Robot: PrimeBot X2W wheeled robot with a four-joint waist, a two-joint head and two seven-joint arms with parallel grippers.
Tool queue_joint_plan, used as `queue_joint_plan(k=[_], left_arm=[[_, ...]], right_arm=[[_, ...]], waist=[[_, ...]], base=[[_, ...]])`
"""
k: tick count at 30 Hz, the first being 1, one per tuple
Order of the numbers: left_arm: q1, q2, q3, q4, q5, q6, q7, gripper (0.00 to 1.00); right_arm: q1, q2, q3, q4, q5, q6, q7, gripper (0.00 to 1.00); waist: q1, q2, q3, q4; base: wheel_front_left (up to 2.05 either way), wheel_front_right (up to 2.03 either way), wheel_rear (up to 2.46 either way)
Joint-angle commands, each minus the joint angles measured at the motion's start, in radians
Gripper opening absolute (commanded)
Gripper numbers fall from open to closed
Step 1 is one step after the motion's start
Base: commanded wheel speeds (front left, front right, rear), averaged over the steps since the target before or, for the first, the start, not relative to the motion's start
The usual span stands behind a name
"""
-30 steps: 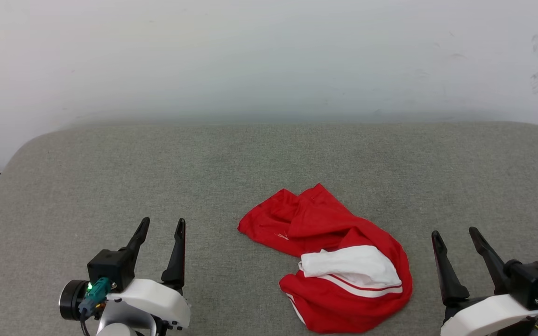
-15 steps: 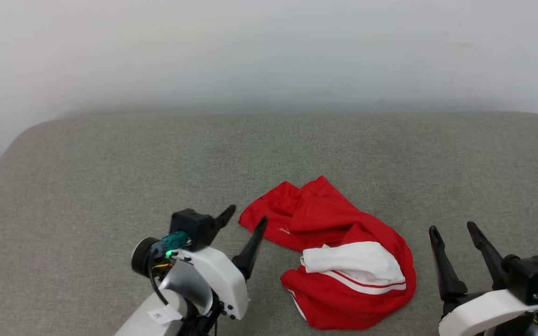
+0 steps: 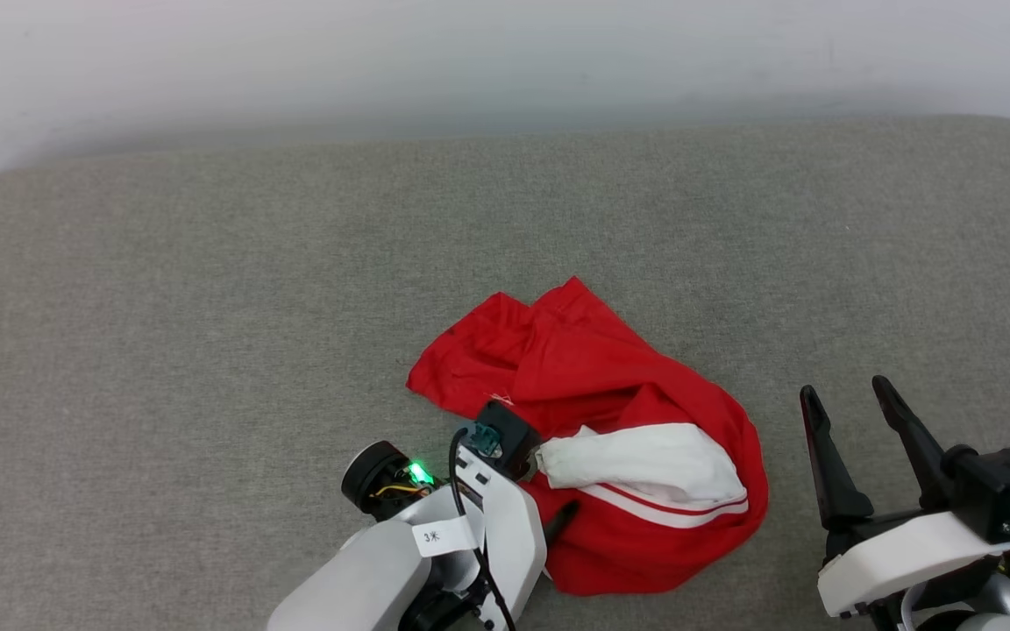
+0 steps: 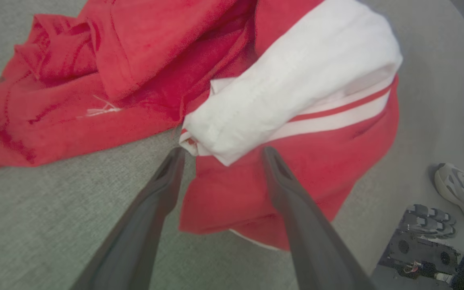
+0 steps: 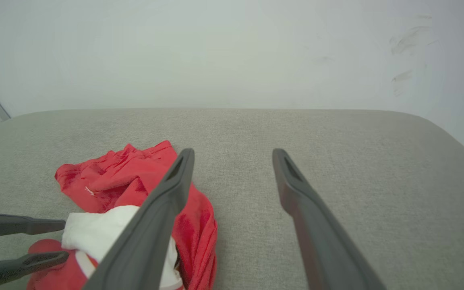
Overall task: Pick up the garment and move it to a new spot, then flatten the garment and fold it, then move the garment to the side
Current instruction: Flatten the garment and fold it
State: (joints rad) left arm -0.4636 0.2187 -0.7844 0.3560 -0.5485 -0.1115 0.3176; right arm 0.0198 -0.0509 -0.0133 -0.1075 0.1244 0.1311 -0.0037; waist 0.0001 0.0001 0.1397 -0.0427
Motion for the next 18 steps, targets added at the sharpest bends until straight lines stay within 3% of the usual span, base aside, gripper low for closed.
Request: queue_joint_plan(k=[1,8,11,12,18], left_arm=[[-0.018,0.004,-0.017,0.023,0.006,-0.004,0.02,1.0],[-0.045,0.012,-0.122,0.14,-0.01,-0.018,0.165,1.0],[-0.055,0.016,-0.149,0.153,-0.013,-0.017,0.167,0.17],[-0.064,0.017,-0.149,0.15,-0.009,-0.018,0.154,0.0],[-0.103,0.039,-0.097,0.109,0.017,0.025,0.026,0.0]], right_arm=[[-0.021,0.001,0.0,0.004,0.005,-0.001,-0.007,1.0],[-0.041,0.001,-0.001,0.027,0.009,-0.001,-0.022,1.0],[-0.044,0.001,-0.001,0.036,0.012,-0.001,-0.024,1.0],[-0.045,0.001,-0.003,0.039,0.013,-0.001,-0.024,1.0],[-0.037,0.001,-0.012,0.057,0.016,-0.001,-0.029,1.0]], waist=[[-0.0001,-0.0001,0.022,-0.015],[-0.0001,-0.0001,0.048,-0.02],[-0.0001,-0.0001,0.05,-0.017],[-0.0001,-0.0001,0.049,-0.014],[-0.0001,-0.0001,0.018,0.008]], base=[[0.0,0.0,0.0],[0.0,0.0,0.0],[0.0,0.0,0.0],[0.0,0.0,0.0],[0.0,0.0,0.0]])
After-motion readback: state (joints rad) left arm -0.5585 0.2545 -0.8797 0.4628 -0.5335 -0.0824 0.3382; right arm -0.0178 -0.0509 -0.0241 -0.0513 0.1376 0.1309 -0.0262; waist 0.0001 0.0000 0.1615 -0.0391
